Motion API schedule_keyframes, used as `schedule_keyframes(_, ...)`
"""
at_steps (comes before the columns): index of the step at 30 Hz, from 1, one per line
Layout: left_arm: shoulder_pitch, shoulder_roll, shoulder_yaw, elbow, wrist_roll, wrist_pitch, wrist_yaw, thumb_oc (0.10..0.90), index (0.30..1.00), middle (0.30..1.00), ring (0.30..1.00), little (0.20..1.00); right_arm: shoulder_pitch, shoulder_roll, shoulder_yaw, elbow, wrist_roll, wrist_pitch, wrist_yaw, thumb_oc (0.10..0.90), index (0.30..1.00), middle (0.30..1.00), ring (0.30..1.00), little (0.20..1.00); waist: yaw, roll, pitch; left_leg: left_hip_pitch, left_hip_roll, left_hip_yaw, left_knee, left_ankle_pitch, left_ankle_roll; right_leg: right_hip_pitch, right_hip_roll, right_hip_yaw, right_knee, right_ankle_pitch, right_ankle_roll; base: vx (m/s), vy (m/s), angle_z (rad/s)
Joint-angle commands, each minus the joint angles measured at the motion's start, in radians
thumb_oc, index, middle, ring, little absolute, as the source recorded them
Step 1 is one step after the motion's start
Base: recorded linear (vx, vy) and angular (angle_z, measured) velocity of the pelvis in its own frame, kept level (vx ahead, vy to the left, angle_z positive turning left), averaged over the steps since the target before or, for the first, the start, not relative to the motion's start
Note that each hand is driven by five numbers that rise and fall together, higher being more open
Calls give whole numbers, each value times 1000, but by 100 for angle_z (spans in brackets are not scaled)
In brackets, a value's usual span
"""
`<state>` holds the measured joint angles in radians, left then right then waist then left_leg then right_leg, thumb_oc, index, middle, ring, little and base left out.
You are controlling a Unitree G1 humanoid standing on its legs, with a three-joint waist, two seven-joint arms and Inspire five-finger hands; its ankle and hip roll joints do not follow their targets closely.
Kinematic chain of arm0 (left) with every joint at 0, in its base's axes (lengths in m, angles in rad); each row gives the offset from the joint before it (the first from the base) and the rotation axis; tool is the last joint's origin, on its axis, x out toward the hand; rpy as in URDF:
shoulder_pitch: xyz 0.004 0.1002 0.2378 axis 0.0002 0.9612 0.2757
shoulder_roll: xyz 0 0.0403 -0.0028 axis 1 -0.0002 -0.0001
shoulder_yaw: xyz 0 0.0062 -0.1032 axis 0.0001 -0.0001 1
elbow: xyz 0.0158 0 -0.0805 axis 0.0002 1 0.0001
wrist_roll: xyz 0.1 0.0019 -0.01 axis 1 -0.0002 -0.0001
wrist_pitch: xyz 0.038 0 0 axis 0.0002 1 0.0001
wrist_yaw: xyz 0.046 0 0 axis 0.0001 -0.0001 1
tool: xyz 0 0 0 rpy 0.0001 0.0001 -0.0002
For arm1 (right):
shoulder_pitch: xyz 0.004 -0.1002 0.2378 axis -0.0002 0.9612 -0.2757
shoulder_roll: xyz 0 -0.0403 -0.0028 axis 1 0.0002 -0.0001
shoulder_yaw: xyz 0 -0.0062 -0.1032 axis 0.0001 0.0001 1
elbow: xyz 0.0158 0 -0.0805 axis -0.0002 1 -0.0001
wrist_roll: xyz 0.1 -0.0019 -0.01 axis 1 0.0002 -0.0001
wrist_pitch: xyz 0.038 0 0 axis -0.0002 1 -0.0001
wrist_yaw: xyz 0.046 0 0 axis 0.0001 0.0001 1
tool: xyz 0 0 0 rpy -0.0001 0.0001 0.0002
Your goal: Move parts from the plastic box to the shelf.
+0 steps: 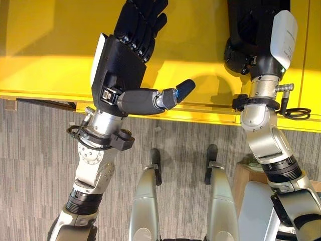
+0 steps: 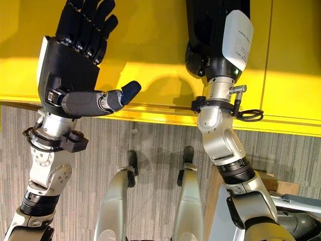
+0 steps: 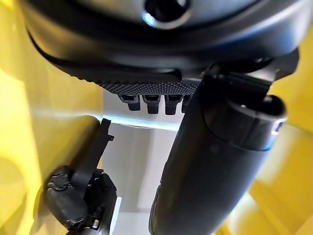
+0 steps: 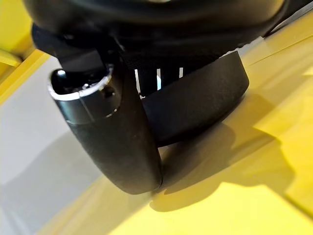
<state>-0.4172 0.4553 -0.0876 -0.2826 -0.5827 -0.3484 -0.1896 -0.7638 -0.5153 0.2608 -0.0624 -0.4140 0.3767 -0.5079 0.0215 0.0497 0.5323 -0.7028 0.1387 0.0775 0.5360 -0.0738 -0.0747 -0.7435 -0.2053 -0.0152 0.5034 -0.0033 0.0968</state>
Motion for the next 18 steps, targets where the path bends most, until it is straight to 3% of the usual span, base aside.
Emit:
schedule_keyframes(1,-69,13,59,-127,-22,-83,-27,900,1000,1000,1000,1000,-33,21,-7,38,60,25,4,400,300,300,300,300,15,6,-12,37,-73,19,-59,-36,57,58,52,-16,67,-147,-38,46,13,0)
schedule_keyframes(6,-46,3,50,-141,-24,-84,-31,900,1000,1000,1000,1000,26,66,3,37,165,49,-36,400,300,300,300,300,12,7,-12,46,-70,30,-64,-37,59,64,49,-22,64,-146,-39,57,5,1)
schedule_keyframes(12,-33,-1,39,-145,-34,-80,-35,900,1000,1000,1000,1000,59,86,8,25,174,44,-30,400,300,300,300,300,8,9,-12,42,-66,40,-51,-43,63,57,49,-30,90,-158,-42,49,16,0)
schedule_keyframes(13,-30,-3,37,-149,-34,-80,-35,900,1000,1000,1000,1000,64,91,14,27,177,36,-35,616,602,602,602,602,8,10,-12,42,-68,41,-53,-43,63,58,47,-28,81,-152,-40,0,0,0)
schedule_keyframes(14,-29,-3,35,-149,-37,-81,-36,900,1000,1000,1000,1000,65,91,16,34,180,30,-22,900,1000,1000,1000,1000,7,10,-12,43,-69,41,-55,-43,63,58,47,-27,77,-149,-39,0,0,0)
schedule_keyframes(18,-30,-9,23,-140,-38,-85,-41,900,1000,1000,1000,1000,79,100,58,55,208,59,77,900,1000,1000,1000,1000,8,11,-12,48,-68,50,-59,-40,69,62,45,-26,74,-144,-36,8,-2,0)
